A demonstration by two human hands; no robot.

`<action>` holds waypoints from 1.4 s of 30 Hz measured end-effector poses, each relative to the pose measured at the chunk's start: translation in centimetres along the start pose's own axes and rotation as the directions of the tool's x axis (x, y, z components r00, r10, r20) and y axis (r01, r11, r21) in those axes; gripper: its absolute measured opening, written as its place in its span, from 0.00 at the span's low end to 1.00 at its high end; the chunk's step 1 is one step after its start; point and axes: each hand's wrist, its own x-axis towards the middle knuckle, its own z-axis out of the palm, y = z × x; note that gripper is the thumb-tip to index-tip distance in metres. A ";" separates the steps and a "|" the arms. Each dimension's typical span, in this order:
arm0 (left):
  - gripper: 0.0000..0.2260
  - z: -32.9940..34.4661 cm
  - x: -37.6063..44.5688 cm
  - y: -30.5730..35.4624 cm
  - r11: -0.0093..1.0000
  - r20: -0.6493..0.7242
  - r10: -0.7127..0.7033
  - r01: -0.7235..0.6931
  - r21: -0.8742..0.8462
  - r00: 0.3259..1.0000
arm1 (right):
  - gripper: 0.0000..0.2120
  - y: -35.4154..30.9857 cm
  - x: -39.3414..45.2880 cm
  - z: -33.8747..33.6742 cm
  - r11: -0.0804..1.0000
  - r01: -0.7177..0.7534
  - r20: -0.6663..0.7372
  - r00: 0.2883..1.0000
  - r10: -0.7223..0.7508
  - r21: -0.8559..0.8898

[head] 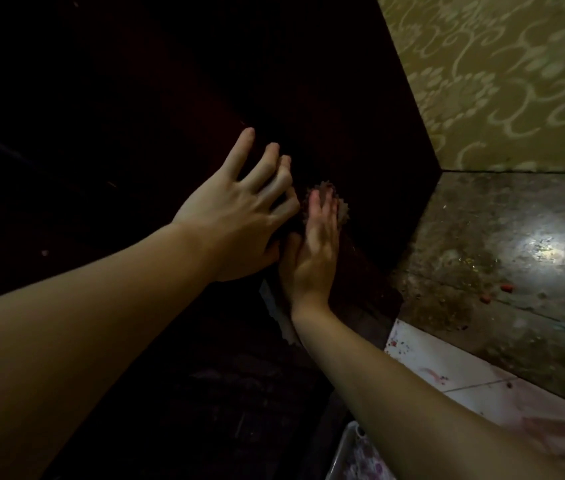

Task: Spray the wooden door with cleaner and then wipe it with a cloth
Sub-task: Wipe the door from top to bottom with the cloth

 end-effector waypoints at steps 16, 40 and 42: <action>0.36 -0.1 2.1 2.2 0.994 0.087 0.074 -0.080 0.075 0.993 | 0.38 1.0 0.6 -1.7 0.791 -0.607 0.025 0.792 0.610 -0.076; 0.37 1.1 2.9 5.0 0.995 0.049 0.098 -0.100 0.025 0.994 | 0.27 8.2 1.2 -4.0 0.434 -0.892 0.014 0.436 0.900 -0.129; 0.37 1.1 2.8 4.8 0.994 0.053 0.105 -0.106 0.013 0.993 | 0.27 9.7 1.5 -4.3 0.325 -0.938 0.049 0.321 0.946 -0.120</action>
